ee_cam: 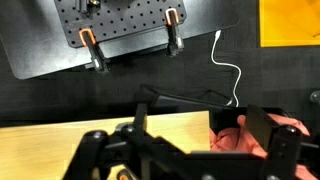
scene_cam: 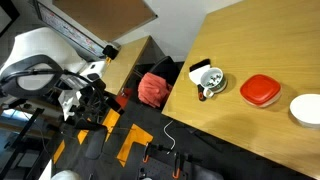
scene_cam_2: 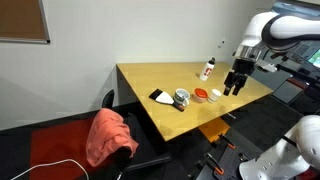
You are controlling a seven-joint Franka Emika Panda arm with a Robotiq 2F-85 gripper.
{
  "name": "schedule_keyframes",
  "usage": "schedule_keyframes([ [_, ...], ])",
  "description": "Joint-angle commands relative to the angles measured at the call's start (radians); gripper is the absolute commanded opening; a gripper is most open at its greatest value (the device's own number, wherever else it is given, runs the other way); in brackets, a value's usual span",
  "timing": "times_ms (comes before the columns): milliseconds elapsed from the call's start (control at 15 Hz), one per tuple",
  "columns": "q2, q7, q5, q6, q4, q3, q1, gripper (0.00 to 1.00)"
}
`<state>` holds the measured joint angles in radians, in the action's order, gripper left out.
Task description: Open the Tupperware, pour the sweets into it, then close the kid
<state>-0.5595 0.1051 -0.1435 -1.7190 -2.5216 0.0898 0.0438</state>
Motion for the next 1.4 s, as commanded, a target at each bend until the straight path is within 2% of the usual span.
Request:
schedule_keyframes([
  [0,0.001,-0.007,-0.007,0.003,0.002,-0.015,0.017,1.0],
  [200,0.001,-0.007,-0.007,0.003,0.002,-0.015,0.017,1.0],
  [400,0.02,0.003,0.019,-0.077,0.009,-0.011,0.041,1.0],
  [1000,0.221,0.016,0.183,-0.523,0.051,0.051,0.181,1.0],
  [1333,0.371,0.026,0.26,-0.683,0.105,0.128,0.262,1.0],
])
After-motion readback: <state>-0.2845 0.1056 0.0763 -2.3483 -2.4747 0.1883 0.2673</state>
